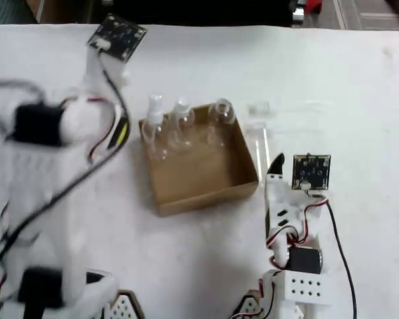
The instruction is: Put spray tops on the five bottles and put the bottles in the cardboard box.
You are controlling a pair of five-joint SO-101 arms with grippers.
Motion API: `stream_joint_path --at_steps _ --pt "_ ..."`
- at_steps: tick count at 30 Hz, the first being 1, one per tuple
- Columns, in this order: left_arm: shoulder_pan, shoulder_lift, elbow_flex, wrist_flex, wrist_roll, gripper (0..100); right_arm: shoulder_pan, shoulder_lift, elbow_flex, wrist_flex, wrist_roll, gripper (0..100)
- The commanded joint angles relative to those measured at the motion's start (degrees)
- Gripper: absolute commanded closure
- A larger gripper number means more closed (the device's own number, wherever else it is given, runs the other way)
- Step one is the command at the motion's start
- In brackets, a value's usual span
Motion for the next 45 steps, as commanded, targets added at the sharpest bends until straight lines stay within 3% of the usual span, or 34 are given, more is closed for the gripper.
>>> stream_joint_path --at_steps 1,7,13,16,23,27,35,41,45 --pt "2.15 -10.07 -2.9 -1.76 1.93 96 -0.13 -0.66 -0.44 -1.36 0.62 82.5" --pt "5.23 -13.23 -2.37 -13.27 12.66 96 -0.22 -0.66 -0.44 -1.36 0.62 82.5" --pt "17.63 -13.58 5.19 -28.75 16.35 96 -0.22 -0.66 -0.44 -1.36 0.62 82.5" --pt "22.11 -13.32 12.13 -41.67 16.44 96 -0.22 -0.66 -0.44 -1.36 0.62 82.5" --pt "26.77 -13.14 33.67 -80.44 16.18 96 -0.22 -0.66 -0.35 -1.36 0.62 82.5" --pt "26.51 -13.14 42.9 -93.45 16.09 96 -0.22 -0.66 -0.35 -1.36 0.62 82.5" --pt "26.42 -2.77 45.27 -103.47 16.53 96 -0.22 -0.66 1.49 -5.32 0.7 82.5" --pt "26.59 -0.84 44.84 -103.38 16.7 96 0.13 -0.66 2.64 -7.78 0.7 82.5" --pt "26.59 -0.84 43.69 -99.6 23.21 96 0.22 -0.66 2.64 -7.78 0.7 82.5"
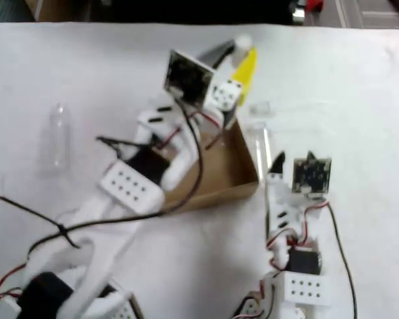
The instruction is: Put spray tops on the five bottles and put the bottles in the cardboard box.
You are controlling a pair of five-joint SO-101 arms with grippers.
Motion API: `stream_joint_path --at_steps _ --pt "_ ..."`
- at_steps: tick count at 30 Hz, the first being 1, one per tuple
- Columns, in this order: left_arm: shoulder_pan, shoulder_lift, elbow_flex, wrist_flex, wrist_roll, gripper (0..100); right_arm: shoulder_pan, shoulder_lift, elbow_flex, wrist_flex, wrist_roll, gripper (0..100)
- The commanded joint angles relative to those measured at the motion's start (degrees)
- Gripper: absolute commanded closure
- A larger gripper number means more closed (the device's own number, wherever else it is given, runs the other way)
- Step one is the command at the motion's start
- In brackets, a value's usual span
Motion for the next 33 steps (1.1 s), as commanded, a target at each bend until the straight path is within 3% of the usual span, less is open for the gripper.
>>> stream_joint_path --at_steps 1,5,33 --pt "0.57 -0.66 -2.73 2.73 5.36 96 0.31 -0.66 -0.79 -1.27 0.7 82.5" --pt "-0.31 -0.66 -4.48 6.51 5.71 96 0.31 -0.66 -0.79 -1.1 0.7 82.5" --pt "-3.21 -0.22 -6.77 6.33 5.36 96 0.31 -0.66 -0.79 -1.01 0.7 82.6"
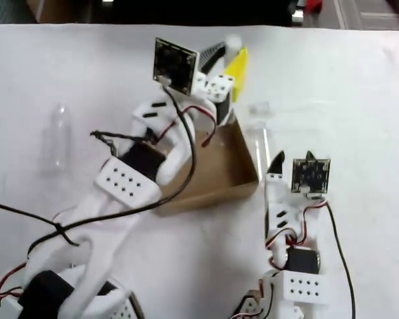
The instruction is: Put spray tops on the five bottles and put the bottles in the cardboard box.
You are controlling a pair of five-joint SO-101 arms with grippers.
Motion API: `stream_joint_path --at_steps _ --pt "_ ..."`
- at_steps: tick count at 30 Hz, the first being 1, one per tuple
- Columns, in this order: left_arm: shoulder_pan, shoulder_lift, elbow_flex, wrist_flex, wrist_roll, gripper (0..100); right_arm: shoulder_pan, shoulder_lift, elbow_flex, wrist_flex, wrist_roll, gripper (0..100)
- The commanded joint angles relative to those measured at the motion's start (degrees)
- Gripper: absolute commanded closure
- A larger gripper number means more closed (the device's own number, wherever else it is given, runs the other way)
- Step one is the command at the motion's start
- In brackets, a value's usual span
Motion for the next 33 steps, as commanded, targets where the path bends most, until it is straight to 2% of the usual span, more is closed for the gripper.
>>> stream_joint_path --at_steps 1,17,24,33 --pt "-1.36 -0.31 -3.96 -0.26 0.44 96 0.31 -0.66 -0.79 -1.01 0.7 82.6" --pt "-1.45 -0.04 -3.43 -0.26 0.44 96 0.31 -0.66 -0.79 -1.01 0.7 82.6" --pt "-1.45 6.2 -5.8 -0.62 0.53 96 0.31 -0.66 -0.79 -1.01 0.7 82.6" --pt "-1.45 7.25 -5.36 -0.62 0.53 96 0.31 -0.66 -0.79 -1.01 0.7 82.6"
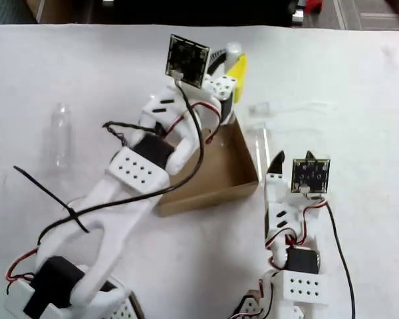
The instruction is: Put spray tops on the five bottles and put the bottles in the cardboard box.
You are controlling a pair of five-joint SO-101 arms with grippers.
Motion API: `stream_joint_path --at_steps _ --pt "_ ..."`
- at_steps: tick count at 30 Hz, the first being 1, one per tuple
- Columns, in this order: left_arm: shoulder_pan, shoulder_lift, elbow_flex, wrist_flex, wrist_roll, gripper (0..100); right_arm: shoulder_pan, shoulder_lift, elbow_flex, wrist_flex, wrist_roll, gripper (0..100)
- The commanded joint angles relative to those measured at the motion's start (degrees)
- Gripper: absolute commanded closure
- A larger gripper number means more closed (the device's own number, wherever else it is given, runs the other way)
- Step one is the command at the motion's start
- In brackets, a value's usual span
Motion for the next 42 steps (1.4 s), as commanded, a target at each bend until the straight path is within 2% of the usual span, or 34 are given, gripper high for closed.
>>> stream_joint_path --at_steps 1,18,28,34,37,39,42 --pt "-0.57 0.04 -3.52 -0.35 0.53 96 0.31 -0.66 -0.79 -1.01 0.7 82.6" --pt "-1.71 0.31 0.26 -0.35 0.53 96 0.31 -0.66 -0.79 -1.01 0.79 82.6" --pt "-0.75 9.36 1.58 -7.21 0.44 96 0.31 -0.66 -0.79 -1.1 0.79 82.6" --pt "-0.75 9.54 1.58 -6.77 0.44 96 0.31 -0.66 -0.79 -1.27 0.79 82.6" --pt "-0.57 9.45 1.58 -6.33 0.44 90 0.31 -0.66 -0.79 -1.27 0.79 82.6" --pt "-0.4 9.45 1.49 -2.55 0.44 85 0.31 -0.66 -0.79 -1.27 0.79 82.6" --pt "-0.84 9.45 0.35 2.29 0.62 85 0.31 -0.66 -0.79 -1.27 0.79 82.6"
